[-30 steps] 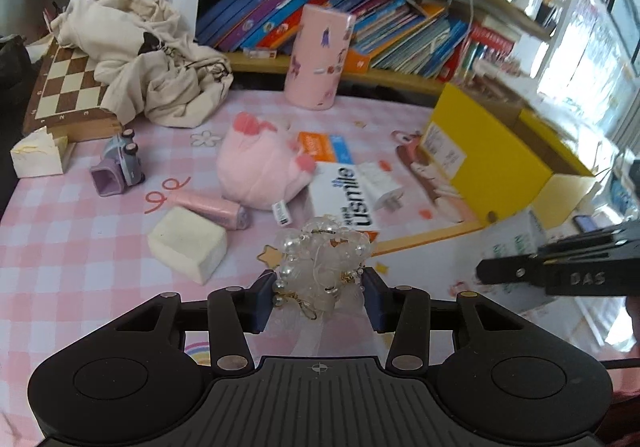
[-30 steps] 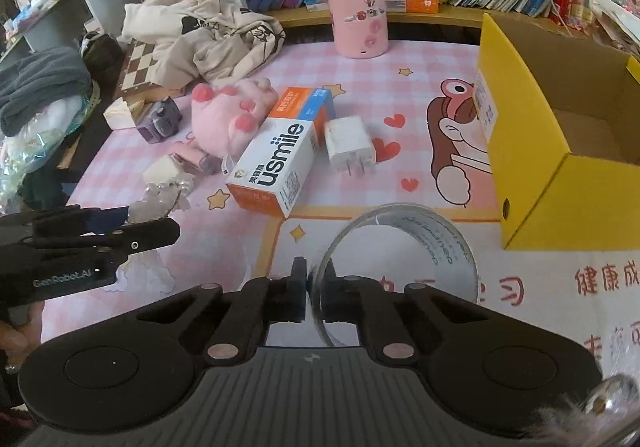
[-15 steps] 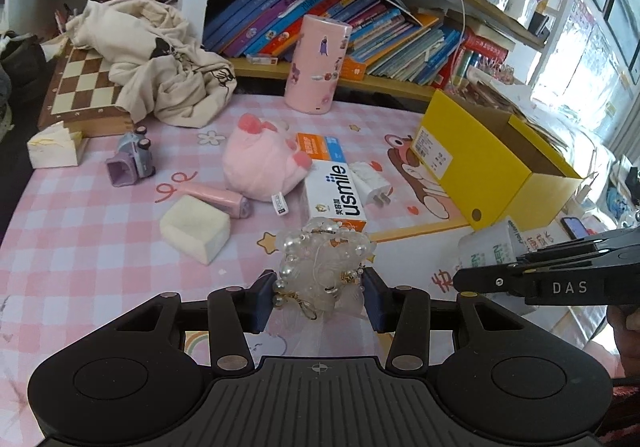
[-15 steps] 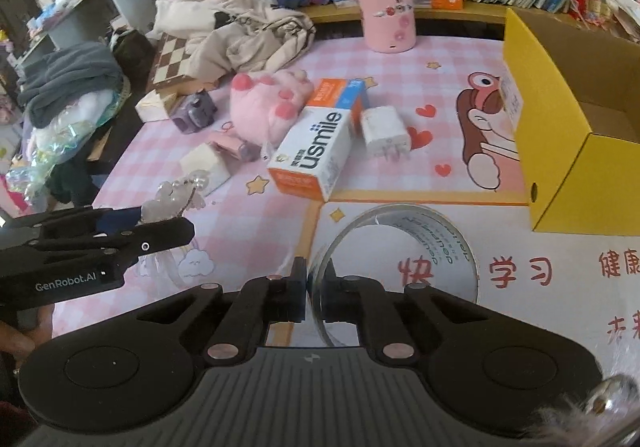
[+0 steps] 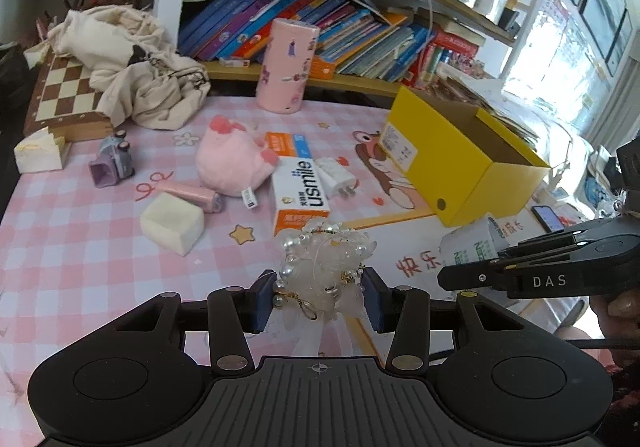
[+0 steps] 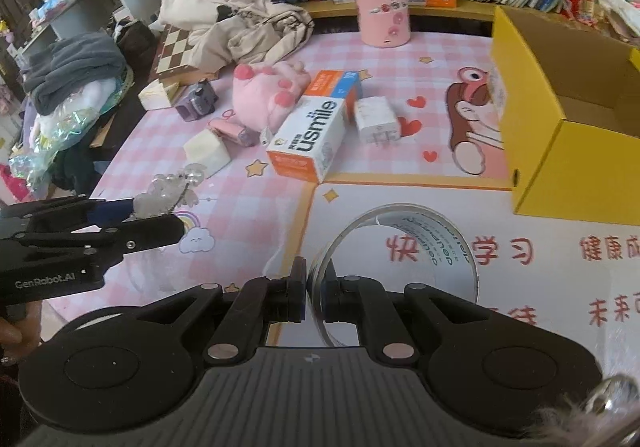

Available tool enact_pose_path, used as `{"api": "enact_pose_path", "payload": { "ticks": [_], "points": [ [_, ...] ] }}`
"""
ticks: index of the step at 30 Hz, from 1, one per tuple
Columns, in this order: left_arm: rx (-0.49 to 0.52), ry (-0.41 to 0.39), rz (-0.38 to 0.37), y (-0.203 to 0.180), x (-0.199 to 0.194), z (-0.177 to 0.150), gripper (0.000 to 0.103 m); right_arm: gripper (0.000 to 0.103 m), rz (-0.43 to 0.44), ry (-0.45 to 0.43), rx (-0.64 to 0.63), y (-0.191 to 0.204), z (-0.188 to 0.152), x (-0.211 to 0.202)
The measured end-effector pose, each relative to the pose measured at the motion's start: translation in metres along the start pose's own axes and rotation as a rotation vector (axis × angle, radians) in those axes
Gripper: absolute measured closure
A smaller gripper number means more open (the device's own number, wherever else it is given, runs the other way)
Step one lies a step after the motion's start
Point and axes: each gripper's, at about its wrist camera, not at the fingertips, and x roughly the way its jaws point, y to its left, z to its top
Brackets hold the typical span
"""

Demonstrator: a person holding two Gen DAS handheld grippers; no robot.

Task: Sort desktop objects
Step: 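Carry the tape roll and pearl clip with both tools over the yellow box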

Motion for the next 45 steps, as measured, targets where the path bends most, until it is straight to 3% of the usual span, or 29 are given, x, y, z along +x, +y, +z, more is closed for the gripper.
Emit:
{"api": "enact_pose_path", "payload": {
  "ticks": [18, 33, 45],
  "points": [
    [0.15, 0.055, -0.17, -0.045, 0.015, 0.0, 0.059, 0.097, -0.113, -0.05, 0.139, -0.021, -0.038, -0.03],
    [0.249, 0.095, -0.24, -0.076, 0.026, -0.001, 0.059, 0.097, -0.211, -0.125, 0.248, -0.042, -0.06, -0.054],
    [0.315, 0.116, -0.319, -0.114, 0.045, 0.003, 0.059, 0.097, -0.282, -0.137, 0.304, -0.069, -0.076, -0.076]
  ]
}}
